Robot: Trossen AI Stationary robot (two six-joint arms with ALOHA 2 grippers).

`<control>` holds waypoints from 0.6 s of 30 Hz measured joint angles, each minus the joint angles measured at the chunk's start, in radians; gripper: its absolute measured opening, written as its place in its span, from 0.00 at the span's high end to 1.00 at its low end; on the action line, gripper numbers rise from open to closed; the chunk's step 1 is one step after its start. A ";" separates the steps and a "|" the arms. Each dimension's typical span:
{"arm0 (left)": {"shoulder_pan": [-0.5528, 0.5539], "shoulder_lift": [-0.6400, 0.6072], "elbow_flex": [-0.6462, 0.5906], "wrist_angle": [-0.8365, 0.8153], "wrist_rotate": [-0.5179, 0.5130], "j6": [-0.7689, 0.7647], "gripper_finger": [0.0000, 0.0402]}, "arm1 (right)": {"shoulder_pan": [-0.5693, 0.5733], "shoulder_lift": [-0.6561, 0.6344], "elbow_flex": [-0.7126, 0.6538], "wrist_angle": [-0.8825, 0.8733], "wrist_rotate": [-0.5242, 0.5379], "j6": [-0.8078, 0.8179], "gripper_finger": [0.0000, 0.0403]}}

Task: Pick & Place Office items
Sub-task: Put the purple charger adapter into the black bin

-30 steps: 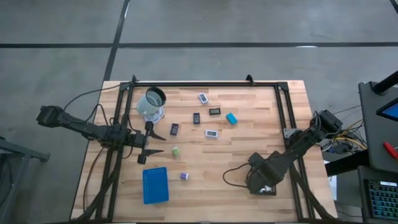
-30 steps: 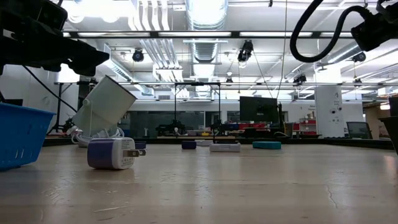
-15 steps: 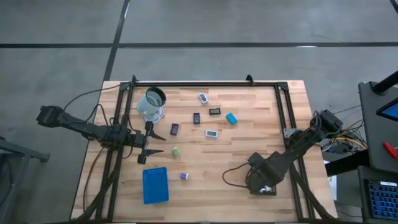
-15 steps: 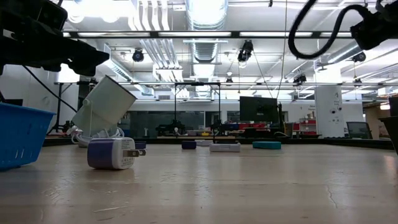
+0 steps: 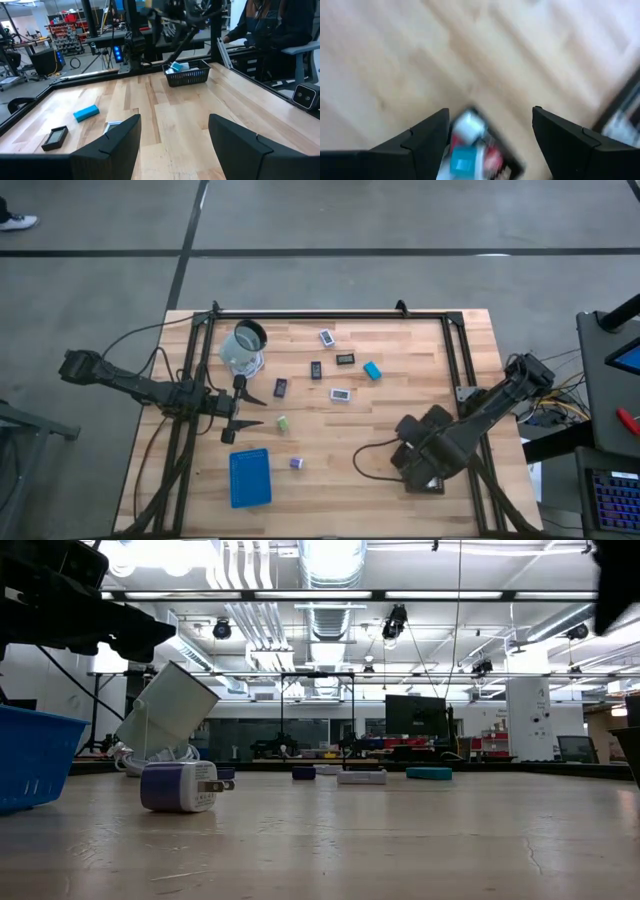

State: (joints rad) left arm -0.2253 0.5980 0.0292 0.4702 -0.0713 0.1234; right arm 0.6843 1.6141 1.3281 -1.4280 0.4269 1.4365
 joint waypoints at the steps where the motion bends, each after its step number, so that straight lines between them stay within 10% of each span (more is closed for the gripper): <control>1: 0.000 0.000 0.000 0.000 0.000 0.000 0.41 | 0.001 -0.001 0.009 -0.002 0.054 -0.021 0.31; 11: 0.000 0.000 0.000 0.000 0.000 0.000 0.41 | 0.003 0.004 -0.037 0.159 0.622 -0.288 0.31; 18: 0.000 0.000 0.000 0.000 0.000 0.000 0.41 | -0.015 0.002 -0.134 0.589 0.725 -0.678 0.31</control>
State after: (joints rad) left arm -0.2250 0.5980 0.0292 0.4702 -0.0715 0.1234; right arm 0.6693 1.6156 1.1936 -0.8388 1.1523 0.7581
